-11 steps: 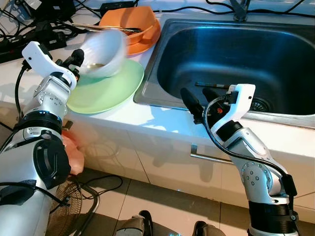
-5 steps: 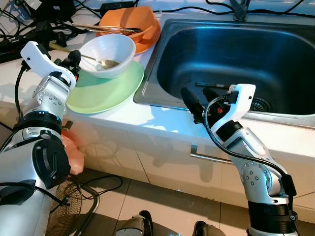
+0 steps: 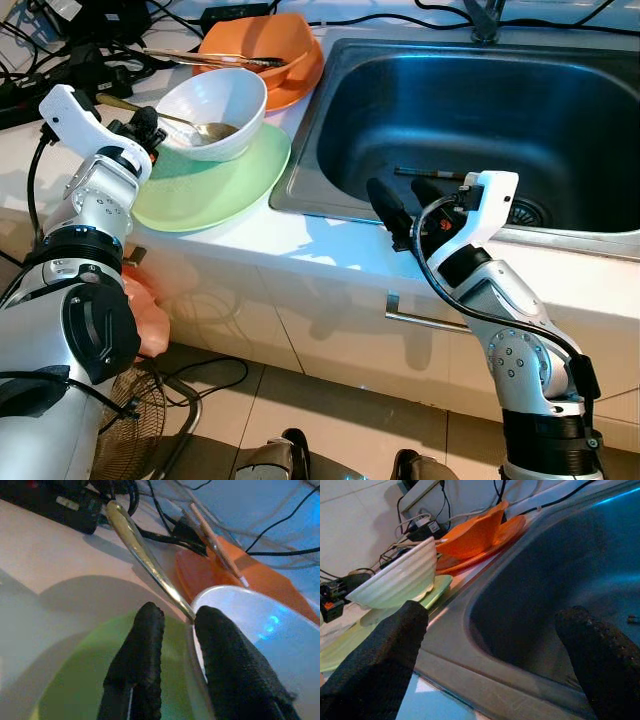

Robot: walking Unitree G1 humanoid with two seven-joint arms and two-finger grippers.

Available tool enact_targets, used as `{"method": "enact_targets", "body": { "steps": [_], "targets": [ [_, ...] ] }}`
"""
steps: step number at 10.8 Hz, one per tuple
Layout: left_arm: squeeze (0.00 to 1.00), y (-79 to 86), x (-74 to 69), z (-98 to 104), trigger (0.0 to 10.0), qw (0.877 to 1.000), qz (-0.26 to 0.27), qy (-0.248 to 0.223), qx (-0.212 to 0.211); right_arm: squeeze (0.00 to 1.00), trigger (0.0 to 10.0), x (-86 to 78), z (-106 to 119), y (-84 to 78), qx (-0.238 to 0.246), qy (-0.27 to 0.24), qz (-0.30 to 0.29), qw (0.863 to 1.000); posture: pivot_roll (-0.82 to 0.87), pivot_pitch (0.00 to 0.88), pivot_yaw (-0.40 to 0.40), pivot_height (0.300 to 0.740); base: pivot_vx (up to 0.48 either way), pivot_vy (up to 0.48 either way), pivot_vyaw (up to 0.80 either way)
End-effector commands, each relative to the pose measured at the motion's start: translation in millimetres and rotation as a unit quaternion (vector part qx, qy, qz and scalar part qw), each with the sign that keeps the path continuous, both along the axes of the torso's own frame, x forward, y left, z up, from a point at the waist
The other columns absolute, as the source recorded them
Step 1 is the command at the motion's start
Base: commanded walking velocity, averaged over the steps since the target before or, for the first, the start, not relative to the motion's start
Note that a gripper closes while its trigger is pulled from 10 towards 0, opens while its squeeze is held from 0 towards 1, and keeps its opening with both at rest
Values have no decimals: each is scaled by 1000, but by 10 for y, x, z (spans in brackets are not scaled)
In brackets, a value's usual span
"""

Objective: Kitchen organization

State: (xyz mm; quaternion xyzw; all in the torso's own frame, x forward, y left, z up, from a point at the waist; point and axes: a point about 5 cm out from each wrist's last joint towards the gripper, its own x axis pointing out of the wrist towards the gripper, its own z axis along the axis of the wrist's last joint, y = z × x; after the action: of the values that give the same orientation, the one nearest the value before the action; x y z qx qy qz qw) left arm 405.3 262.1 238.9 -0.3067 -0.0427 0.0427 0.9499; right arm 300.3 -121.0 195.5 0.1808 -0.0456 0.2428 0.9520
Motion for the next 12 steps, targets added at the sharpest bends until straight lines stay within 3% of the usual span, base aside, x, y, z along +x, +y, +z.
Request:
{"method": "enact_targets", "body": {
  "steps": [1,4,6,9,10,11,12],
  "targets": [
    [0,44,-4,61,0,1000,5,-8,7,125,10000,-14,-16,18,5,3,1,1000,-5,195,155,740,0,0,0],
    [0,56,-5,134,0,999,18,-25,36,125,10000,-10,-15,22,4,2,1,1000,-6,194,155,740,0,0,0],
    [0,20,-16,368,0,991,25,-93,92,122,10000,2,-20,41,6,2,2,1000,4,188,154,740,0,0,0],
    [0,-46,-20,414,0,988,15,-118,102,129,10000,41,-9,57,8,-1,4,1000,12,173,153,740,0,0,0],
    [0,-76,-17,395,10000,988,7,-117,101,125,10000,44,-8,59,8,-2,4,1000,10,169,152,740,0,0,0],
    [910,-112,-19,409,10000,986,3,-126,109,122,10000,49,-8,58,8,-2,4,1000,11,165,150,740,0,0,0],
    [1000,-126,-21,420,10000,985,2,-130,113,125,10000,53,-9,57,8,-3,4,1000,11,164,150,740,0,0,0]
  ]
}}
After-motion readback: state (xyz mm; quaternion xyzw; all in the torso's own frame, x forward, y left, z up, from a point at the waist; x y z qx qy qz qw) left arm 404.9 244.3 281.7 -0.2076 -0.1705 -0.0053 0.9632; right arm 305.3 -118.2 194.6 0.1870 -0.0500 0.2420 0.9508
